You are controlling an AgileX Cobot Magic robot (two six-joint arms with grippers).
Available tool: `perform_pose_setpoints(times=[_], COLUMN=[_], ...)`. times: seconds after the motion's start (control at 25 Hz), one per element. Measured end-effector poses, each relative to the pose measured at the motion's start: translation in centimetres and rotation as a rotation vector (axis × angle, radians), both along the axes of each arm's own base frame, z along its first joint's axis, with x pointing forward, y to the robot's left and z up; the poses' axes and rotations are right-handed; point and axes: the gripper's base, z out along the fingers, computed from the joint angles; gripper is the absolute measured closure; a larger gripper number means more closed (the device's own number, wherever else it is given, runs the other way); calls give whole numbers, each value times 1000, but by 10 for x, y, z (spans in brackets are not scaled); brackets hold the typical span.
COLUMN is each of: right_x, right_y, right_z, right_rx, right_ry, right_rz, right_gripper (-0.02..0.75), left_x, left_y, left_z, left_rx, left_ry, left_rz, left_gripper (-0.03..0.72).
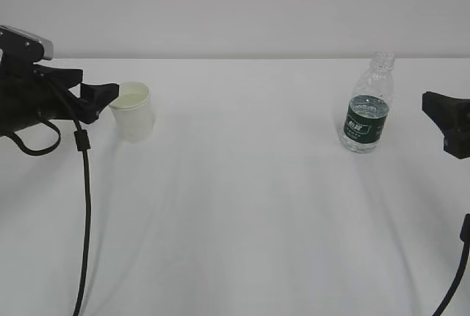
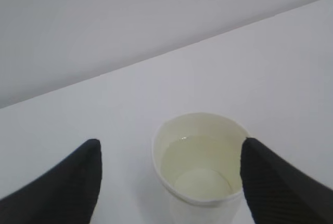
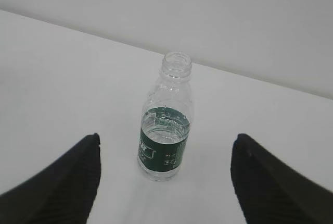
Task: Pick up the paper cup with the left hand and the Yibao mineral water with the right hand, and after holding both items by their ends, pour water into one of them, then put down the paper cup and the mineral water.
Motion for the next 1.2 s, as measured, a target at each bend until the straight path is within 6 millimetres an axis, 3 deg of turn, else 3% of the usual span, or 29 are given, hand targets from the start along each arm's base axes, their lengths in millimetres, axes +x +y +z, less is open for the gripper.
perform_pose_setpoints(times=[1.2], right_x=[0], right_y=[0], right_z=[1], right_rx=[6], right_ry=[-16], right_rz=[4], right_gripper=[148], left_x=[-21], left_y=[10], left_z=[91], left_rx=[30], left_ry=[-112], left_rz=[105], left_gripper=[96])
